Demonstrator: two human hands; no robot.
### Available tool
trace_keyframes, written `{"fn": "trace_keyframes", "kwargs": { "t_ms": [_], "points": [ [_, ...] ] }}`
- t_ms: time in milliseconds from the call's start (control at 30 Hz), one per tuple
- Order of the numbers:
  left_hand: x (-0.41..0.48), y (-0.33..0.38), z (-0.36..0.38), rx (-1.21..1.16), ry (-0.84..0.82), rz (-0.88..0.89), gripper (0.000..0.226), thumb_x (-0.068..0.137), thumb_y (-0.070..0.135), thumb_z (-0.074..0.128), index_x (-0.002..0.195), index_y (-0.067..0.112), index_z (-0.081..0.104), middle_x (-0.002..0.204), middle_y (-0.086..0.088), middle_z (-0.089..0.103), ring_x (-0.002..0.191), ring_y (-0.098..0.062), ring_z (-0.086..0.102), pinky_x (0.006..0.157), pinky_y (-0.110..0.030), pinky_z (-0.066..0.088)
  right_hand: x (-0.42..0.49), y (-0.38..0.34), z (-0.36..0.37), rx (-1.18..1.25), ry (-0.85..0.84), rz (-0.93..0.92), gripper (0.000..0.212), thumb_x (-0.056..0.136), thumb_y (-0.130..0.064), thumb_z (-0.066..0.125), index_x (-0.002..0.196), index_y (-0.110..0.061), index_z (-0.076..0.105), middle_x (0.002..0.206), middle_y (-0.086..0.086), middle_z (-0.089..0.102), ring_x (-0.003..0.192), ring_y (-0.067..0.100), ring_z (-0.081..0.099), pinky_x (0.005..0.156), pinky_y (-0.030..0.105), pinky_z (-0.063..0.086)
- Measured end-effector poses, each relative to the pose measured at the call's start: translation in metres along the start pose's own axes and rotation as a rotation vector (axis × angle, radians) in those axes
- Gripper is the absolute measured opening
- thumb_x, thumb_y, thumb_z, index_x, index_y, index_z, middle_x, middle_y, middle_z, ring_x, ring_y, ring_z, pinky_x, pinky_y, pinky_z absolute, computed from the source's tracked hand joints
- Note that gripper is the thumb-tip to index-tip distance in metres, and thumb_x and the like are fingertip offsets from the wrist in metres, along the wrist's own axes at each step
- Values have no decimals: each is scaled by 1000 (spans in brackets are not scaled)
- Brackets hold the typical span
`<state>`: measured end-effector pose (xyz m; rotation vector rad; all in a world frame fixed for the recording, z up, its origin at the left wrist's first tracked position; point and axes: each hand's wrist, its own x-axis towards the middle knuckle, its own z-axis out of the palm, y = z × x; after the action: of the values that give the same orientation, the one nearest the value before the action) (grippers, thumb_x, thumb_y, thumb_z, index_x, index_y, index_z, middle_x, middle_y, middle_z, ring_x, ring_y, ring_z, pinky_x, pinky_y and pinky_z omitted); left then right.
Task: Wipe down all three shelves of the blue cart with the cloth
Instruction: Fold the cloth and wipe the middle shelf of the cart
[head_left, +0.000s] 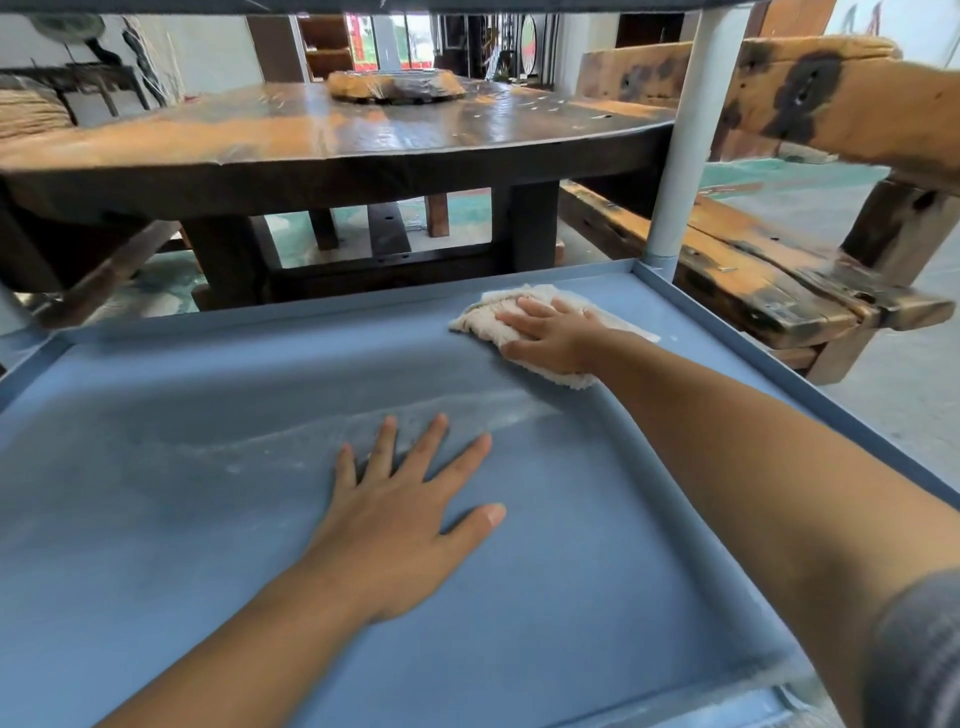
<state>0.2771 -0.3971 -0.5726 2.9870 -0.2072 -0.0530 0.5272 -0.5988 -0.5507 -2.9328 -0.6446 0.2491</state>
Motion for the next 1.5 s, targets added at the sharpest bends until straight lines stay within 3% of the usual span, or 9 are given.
{"fn": "trace_keyframes", "kwargs": {
  "t_ms": [533, 700, 800, 900, 967, 1033, 1100, 1233, 1500],
  "points": [
    [-1, 0, -1, -42, -4, -46, 67, 72, 92, 3, 133, 75, -19, 157, 29, -25, 145, -14, -34, 115, -54, -21, 21, 15, -17, 104, 75, 340, 71, 90, -73, 27, 155, -47, 15, 169, -8, 0, 152, 42, 3, 119, 62, 3],
    [-1, 1, 0, -38, 0, -59, 69, 71, 93, 3, 133, 74, -19, 157, 29, -26, 145, -14, -34, 116, -55, -21, 6, 36, -28, 136, 339, 488, 53, 89, -48, 30, 142, -49, 38, 157, -2, 40, 144, 33, 37, 116, 59, 27],
    [0, 2, -1, -34, 0, -64, 70, 71, 92, 3, 135, 72, -18, 158, 27, -25, 147, -15, -32, 116, -56, -20, 10, 38, -27, 164, 369, 533, 56, 86, -41, 36, 141, -42, 44, 151, -1, 48, 141, 31, 42, 116, 55, 31],
    [0, 2, -1, -21, -11, -68, 71, 73, 90, 4, 137, 70, -18, 159, 27, -23, 148, -16, -29, 117, -57, -17, 9, 44, -28, 77, 260, 461, 56, 91, -45, 29, 146, -42, 36, 159, 1, 37, 147, 31, 32, 119, 55, 25],
    [2, 2, -2, -12, -12, -68, 71, 73, 90, 4, 137, 69, -18, 160, 26, -23, 148, -17, -28, 117, -57, -15, 8, 58, -30, -82, 207, 423, 58, 92, -61, 19, 146, -46, 33, 163, 0, 30, 150, 35, 22, 117, 61, 14],
    [1, 2, -2, -4, -18, -70, 71, 73, 89, 4, 137, 69, -18, 160, 26, -23, 149, -17, -27, 117, -57, -15, 9, 73, -25, -248, 238, 302, 71, 87, -76, 7, 148, -48, 32, 165, -1, 24, 151, 40, 12, 114, 69, -2],
    [1, 2, -2, -15, -15, -72, 70, 73, 89, 4, 137, 70, -18, 159, 27, -23, 148, -16, -28, 117, -56, -17, 14, 84, -16, -208, 289, 145, 81, 78, -87, 3, 150, -54, 21, 168, -3, 10, 153, 40, 2, 118, 68, -2],
    [1, 1, -2, -21, -24, -77, 69, 73, 90, 5, 135, 72, -17, 159, 27, -22, 148, -15, -28, 117, -55, -17, 13, 83, -14, -18, 141, 285, 86, 61, -100, 8, 142, -68, 4, 168, -10, -4, 153, 39, -1, 120, 59, 6],
    [4, 0, -3, -4, -61, -80, 74, 70, 91, 3, 138, 69, -16, 161, 24, -20, 150, -19, -23, 118, -59, -11, -31, 41, -5, 37, 94, 477, 103, 54, -103, 7, 149, -62, 3, 169, -1, -8, 153, 41, -6, 117, 67, 0]
  ]
}}
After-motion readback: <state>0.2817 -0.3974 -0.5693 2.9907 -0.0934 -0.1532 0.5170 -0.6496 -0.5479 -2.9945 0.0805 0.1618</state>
